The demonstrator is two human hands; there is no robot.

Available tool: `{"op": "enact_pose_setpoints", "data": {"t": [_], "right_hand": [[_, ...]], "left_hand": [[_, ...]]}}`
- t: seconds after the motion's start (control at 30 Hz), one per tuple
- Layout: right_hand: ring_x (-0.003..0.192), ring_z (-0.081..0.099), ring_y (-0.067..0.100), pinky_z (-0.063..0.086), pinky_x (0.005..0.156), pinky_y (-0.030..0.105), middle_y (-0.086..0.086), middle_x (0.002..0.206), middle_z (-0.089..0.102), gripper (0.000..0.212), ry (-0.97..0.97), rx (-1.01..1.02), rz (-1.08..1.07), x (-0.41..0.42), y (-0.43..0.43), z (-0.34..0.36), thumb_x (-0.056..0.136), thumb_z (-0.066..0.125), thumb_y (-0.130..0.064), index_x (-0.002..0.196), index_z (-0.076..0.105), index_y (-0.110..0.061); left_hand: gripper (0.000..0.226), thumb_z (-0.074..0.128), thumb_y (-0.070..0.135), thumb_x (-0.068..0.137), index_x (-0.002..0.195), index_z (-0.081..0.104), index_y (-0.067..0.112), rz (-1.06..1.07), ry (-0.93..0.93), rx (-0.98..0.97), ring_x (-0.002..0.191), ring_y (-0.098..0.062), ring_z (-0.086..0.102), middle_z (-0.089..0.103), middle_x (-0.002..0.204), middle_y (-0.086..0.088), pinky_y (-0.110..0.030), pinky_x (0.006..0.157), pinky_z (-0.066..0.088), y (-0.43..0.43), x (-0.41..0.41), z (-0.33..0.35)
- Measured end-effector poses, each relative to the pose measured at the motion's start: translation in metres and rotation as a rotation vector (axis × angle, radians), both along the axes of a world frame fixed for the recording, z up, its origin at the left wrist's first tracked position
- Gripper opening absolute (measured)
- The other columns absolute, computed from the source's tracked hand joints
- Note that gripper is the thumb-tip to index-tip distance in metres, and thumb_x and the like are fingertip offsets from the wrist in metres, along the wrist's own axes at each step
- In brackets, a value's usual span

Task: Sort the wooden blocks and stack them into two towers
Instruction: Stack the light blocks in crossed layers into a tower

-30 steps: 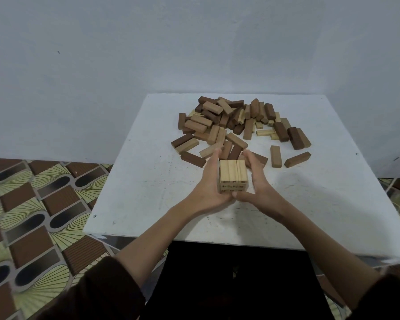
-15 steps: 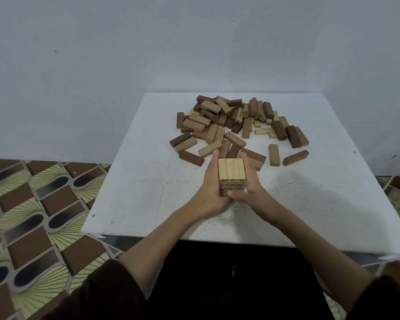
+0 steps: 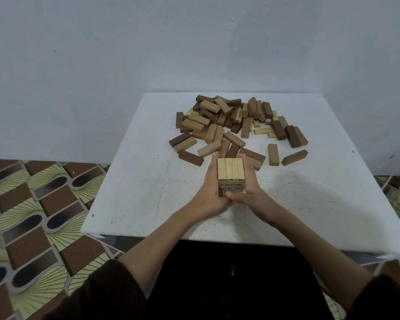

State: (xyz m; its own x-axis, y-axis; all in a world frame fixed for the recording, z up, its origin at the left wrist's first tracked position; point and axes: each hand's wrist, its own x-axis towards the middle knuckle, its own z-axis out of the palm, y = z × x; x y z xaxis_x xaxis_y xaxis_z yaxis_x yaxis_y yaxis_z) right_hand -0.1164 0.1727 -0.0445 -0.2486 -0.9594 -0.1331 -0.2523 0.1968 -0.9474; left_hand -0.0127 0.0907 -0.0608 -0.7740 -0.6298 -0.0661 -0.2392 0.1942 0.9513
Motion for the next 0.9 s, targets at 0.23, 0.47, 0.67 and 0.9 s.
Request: {"op": "enact_pose_setpoints", "data": {"t": [0.23, 0.47, 0.67, 0.9], "right_hand": [[0.139, 0.011, 0.0, 0.018, 0.112, 0.027, -0.014, 0.154, 0.008, 0.109, 0.125, -0.025, 0.024, -0.021, 0.005, 0.005, 0.075, 0.077, -0.028, 0.15, -0.003, -0.026], [0.126, 0.039, 0.0, 0.033, 0.095, 0.002, -0.006, 0.136, 0.042, 0.093, 0.227, -0.107, 0.029, -0.039, 0.003, 0.019, 0.073, 0.079, -0.015, 0.147, 0.024, -0.023], [0.121, 0.044, 0.004, 0.034, 0.105, 0.015, -0.003, 0.126, 0.047, 0.086, 0.308, -0.153, 0.054, -0.04, -0.002, 0.02, 0.073, 0.078, -0.013, 0.14, 0.026, -0.031], [0.117, 0.046, 0.005, 0.034, 0.101, 0.01, -0.003, 0.12, 0.049, 0.083, 0.327, -0.17, 0.059, -0.04, -0.005, 0.02, 0.074, 0.079, -0.015, 0.141, 0.031, -0.024]], "left_hand": [[0.113, 0.074, 0.045, 0.065, 0.149, 0.001, 0.029, -0.036, 0.001, -0.034, 0.14, -0.008, 0.023, 0.017, 0.152, 0.008, -0.03, 0.111, 0.032, -0.008, 0.017, 0.013], [0.097, 0.081, 0.016, 0.07, 0.139, 0.018, 0.04, -0.038, 0.035, -0.134, 0.128, 0.002, 0.037, 0.043, 0.135, 0.002, -0.02, 0.106, 0.029, -0.028, 0.023, 0.025], [0.1, 0.081, 0.022, 0.066, 0.144, 0.019, 0.032, -0.049, 0.039, -0.122, 0.123, 0.002, 0.042, 0.048, 0.124, 0.01, -0.021, 0.105, 0.034, -0.03, 0.019, 0.026], [0.1, 0.081, 0.014, 0.071, 0.148, 0.016, 0.022, -0.028, 0.052, -0.127, 0.125, -0.005, 0.042, 0.051, 0.118, 0.012, -0.018, 0.105, 0.033, -0.031, 0.016, 0.023]]}}
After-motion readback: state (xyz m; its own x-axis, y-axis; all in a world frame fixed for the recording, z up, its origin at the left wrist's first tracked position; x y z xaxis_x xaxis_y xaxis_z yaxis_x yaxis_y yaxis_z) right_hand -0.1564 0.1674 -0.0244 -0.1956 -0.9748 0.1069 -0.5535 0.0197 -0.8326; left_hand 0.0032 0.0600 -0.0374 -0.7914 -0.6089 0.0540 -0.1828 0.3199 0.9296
